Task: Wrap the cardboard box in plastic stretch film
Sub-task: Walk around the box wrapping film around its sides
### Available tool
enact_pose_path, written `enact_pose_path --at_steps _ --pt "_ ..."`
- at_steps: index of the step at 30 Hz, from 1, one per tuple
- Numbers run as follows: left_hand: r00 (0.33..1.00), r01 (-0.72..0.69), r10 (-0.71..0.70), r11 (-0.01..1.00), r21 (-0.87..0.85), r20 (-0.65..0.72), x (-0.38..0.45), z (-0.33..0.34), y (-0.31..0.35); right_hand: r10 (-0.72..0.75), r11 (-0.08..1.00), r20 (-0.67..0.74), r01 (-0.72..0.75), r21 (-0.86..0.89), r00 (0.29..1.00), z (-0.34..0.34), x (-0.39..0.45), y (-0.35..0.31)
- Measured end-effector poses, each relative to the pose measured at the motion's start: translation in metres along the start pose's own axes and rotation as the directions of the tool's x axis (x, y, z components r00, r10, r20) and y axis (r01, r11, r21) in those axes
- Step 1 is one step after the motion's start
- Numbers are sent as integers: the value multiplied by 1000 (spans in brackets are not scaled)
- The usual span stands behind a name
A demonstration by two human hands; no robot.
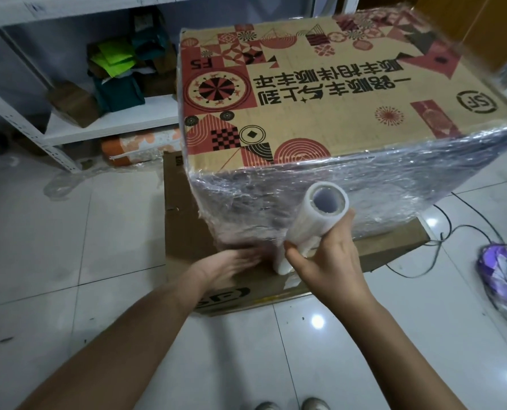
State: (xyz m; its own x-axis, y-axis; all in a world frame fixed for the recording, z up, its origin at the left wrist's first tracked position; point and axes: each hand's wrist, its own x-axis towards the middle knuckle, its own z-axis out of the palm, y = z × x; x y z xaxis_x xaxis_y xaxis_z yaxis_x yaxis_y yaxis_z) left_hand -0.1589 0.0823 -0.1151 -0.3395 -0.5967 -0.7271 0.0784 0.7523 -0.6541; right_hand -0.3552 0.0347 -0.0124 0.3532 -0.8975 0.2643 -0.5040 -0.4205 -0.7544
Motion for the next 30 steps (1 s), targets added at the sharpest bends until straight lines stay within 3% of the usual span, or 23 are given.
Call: enact_pose_path --at_steps 1,2,4,5,6,9,10,11,12,13,14,17,19,22,25,30 --pt "999 -12 13 1000 22 -51 0 5 -9 -9 1000 -18 9 -17 1000 0 0 0" --pt "994 104 -105 994 -33 -33 -3 9 -16 -3 1000 -31 3 -7 1000 0 1 2" --pt "987 161 -160 987 -24 21 -5 11 -13 14 998 -29 -13 59 999 2 2 3" --pt "990 139 -139 990 -7 18 -9 8 -14 41 995 -28 -38 97 999 3 2 3" --pt "995 93 -98 986 136 30 -8 6 -13 91 985 -33 -85 153 995 5 1 2" --pt "999 -26 32 977 212 -23 0 -2 -12 230 922 -84 -189 337 970 12 -4 0" --pt "984 -120 159 927 356 -83 3 -4 -4 247 916 -108 -196 351 963 15 -7 -2" --pt "973 -159 210 909 385 -95 8 -3 3 250 925 -133 -196 324 959 18 -9 -3" --pt "976 -129 181 928 350 -119 10 -4 5 253 939 -161 -201 280 954 21 -11 -4" --pt "975 -108 186 875 472 -122 4 -12 2 251 953 -190 -207 222 949 23 -13 -4" --pt "987 -75 124 913 402 -98 1 -11 -3 246 962 -219 -211 171 944 25 -14 -5" --pt "961 94 -44 981 172 -274 -16 -8 -20 229 971 -232 -206 117 945 31 -15 -7" --pt "982 62 -50 996 61 -180 -27 -6 -45 224 974 -232 -211 79 946 34 -15 -5" --pt "937 237 -237 971 -31 -256 -34 -7 -68 253 967 -225 -253 31 941 34 -11 1" --pt "948 169 -88 954 250 -304 -37 -6 -74 289 957 -183 -277 86 940 29 -6 8" --pt "905 128 -63 983 129 -420 -37 1 -75 214 975 -89 -207 83 973 13 -8 19"
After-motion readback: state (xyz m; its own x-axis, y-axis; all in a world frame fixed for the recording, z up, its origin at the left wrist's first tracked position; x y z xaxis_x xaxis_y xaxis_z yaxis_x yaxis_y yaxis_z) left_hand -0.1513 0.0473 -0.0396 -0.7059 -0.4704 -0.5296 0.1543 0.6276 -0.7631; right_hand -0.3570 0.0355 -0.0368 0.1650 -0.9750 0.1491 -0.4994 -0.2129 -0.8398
